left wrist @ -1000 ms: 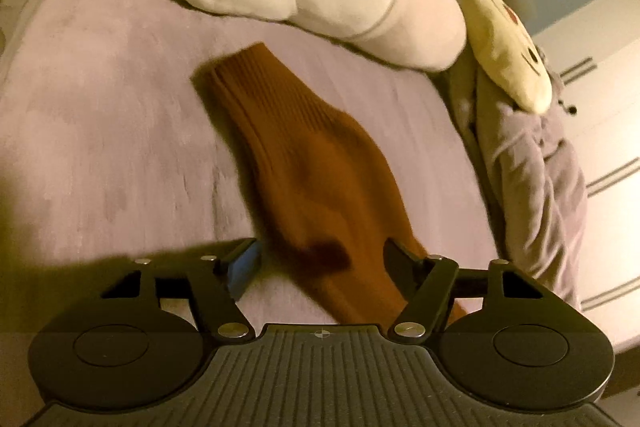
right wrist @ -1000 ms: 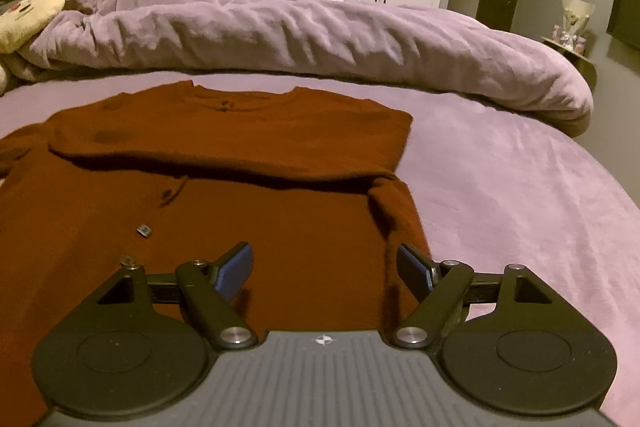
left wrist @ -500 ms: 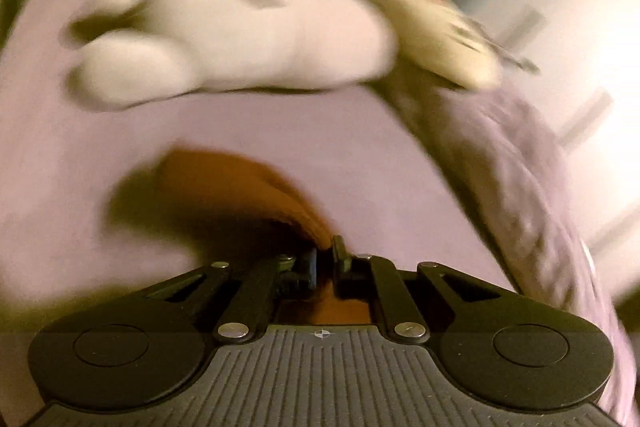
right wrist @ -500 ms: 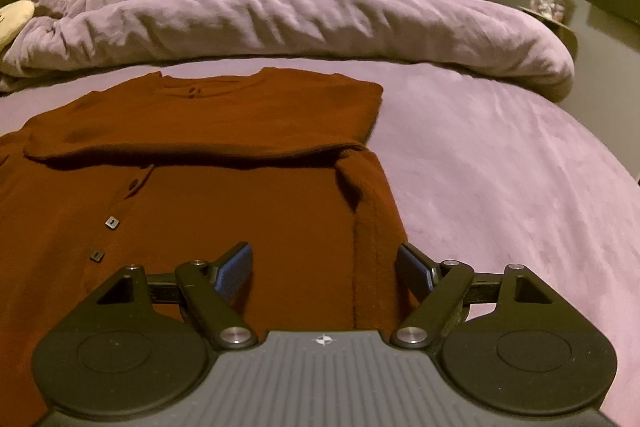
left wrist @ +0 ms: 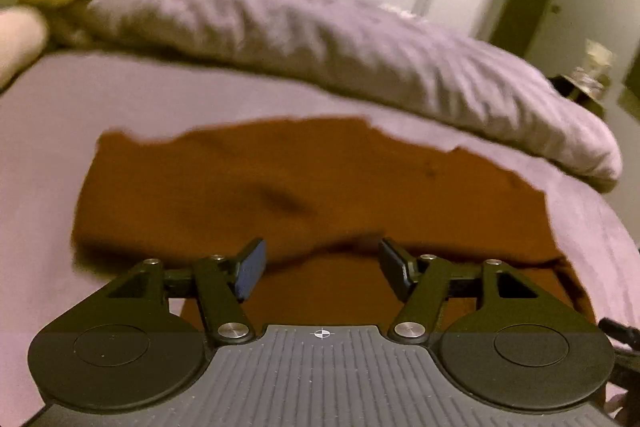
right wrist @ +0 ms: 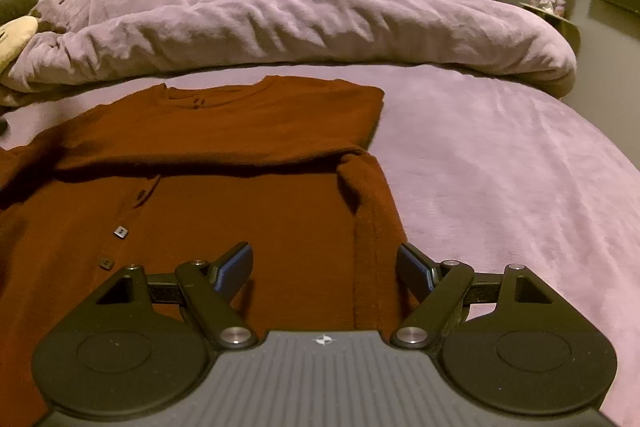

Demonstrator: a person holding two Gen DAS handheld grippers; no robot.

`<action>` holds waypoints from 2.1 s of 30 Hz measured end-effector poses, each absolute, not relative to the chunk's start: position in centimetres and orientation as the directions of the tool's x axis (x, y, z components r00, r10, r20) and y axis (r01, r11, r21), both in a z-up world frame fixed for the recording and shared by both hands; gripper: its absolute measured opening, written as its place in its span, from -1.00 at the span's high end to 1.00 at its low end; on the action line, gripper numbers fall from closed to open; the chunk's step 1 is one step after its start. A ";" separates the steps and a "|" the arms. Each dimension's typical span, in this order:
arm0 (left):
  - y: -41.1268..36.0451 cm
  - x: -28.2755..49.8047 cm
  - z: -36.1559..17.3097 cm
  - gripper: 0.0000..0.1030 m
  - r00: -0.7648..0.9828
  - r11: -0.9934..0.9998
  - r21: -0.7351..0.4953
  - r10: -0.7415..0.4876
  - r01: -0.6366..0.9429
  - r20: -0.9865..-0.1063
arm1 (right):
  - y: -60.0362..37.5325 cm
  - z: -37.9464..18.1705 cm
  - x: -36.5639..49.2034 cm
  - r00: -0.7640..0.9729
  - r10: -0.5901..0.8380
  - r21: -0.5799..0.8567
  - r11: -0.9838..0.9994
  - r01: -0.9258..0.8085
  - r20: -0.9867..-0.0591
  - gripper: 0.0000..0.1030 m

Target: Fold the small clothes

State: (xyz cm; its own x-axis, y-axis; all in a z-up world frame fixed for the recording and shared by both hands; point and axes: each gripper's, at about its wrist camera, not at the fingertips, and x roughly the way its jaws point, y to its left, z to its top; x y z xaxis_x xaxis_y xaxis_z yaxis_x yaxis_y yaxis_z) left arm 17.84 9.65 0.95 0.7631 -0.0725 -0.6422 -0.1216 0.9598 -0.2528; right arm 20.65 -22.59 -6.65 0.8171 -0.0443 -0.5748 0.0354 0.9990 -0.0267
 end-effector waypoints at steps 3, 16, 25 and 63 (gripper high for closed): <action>11.2 15.9 -0.4 -0.38 0.725 0.946 -0.217 0.026 -0.240 -0.688 | -21.5 -6.3 21.3 0.818 0.025 0.005 1.000 -0.027 -0.574 -0.51; 18.9 17.1 -3.2 -0.39 0.587 0.858 0.006 0.356 -0.514 -0.728 | -11.5 -5.9 33.0 0.618 0.521 0.481 0.840 -0.250 -0.589 0.16; 18.8 19.1 -4.7 -0.56 0.580 0.853 0.052 0.397 -0.520 -0.711 | -9.0 -9.0 38.7 0.511 0.604 0.625 0.765 -0.155 -0.612 0.16; 10.0 20.5 -3.1 -0.58 0.663 0.957 -0.105 0.106 -0.270 -0.741 | -25.3 -5.7 35.3 0.733 0.452 0.661 0.750 -0.004 -0.509 0.64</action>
State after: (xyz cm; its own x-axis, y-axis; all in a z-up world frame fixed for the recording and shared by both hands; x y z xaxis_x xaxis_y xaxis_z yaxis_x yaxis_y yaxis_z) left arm 20.52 10.04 -3.10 0.6635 0.1062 -0.7406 -0.2705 0.9570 -0.1050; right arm 35.25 -25.29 -5.66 0.7327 0.4522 -0.5087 -0.0039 0.7501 0.6613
